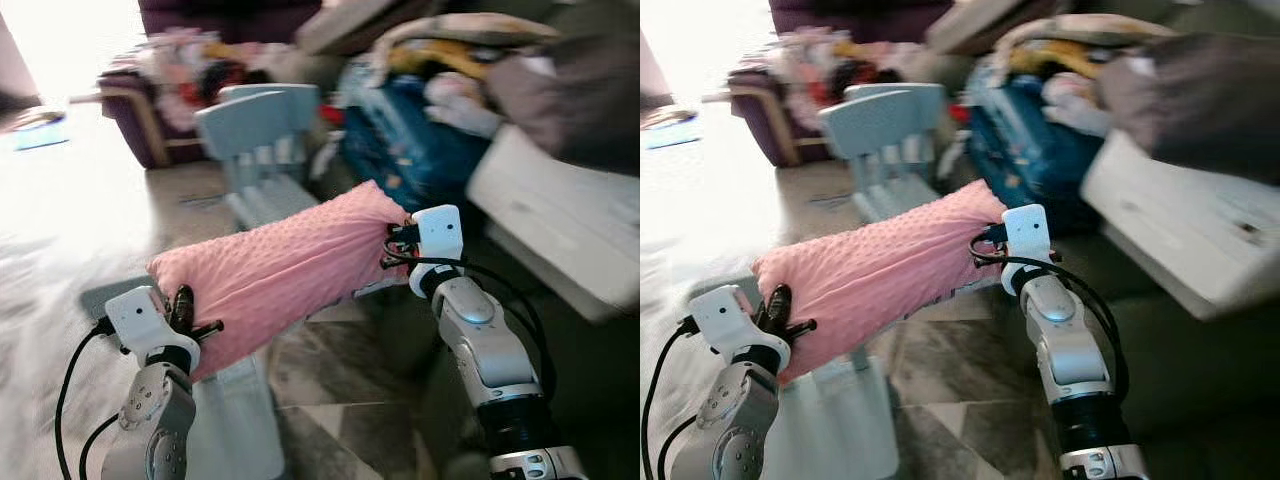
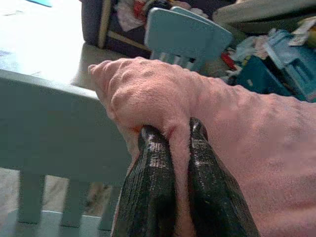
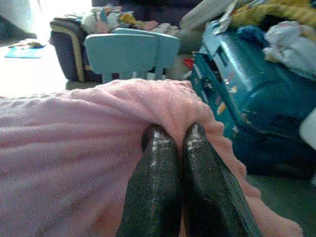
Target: Move the pillow to the sofa
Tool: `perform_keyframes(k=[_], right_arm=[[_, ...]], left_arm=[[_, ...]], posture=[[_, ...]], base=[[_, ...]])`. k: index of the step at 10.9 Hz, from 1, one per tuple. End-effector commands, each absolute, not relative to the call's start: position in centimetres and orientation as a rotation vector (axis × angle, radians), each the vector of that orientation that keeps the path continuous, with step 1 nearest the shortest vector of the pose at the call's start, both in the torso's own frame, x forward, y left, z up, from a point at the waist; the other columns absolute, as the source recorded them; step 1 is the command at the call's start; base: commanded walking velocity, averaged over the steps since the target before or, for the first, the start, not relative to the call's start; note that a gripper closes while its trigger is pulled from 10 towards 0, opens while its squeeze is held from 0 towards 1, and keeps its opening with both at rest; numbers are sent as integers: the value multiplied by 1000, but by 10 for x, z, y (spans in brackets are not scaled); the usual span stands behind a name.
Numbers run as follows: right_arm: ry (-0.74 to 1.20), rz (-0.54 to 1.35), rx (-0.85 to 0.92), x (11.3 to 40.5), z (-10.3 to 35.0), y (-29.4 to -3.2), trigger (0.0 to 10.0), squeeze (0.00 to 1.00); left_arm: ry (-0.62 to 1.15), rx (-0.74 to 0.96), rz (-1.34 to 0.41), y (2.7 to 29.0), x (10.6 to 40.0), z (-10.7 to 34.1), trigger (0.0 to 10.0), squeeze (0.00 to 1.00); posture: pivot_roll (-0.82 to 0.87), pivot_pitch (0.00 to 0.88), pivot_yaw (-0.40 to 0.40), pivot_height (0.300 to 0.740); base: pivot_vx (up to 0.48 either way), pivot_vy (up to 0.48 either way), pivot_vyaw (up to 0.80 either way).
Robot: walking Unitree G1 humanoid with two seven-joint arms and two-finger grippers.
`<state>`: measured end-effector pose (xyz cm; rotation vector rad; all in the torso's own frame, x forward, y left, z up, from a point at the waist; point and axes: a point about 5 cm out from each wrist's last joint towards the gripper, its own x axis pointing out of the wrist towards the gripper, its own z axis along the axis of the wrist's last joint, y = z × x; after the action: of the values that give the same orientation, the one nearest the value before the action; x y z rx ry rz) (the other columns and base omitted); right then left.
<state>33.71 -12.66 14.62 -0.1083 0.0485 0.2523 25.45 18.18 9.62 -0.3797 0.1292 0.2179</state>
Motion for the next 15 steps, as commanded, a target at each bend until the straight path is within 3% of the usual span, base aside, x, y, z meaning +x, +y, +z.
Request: perform_keyframes(k=[1,8,15], right_arm=[[-1,252,-113,340,160,-127,10000,0],[-3,262,-122,343,163,-125,10000,0],[-13,292,-115,341,163,-123,10000,0]], left_arm=[[118,-381,232,186,254,100,10000,0],[126,-434,243,187,256,97,10000,0],[123,-456,256,188,257,99,10000,0]], posture=[[-194,0,18,740],[-200,0,11,740],[-197,0,11,740]], base=[[0,0,-781],[0,0,-781],[0,0,0]])
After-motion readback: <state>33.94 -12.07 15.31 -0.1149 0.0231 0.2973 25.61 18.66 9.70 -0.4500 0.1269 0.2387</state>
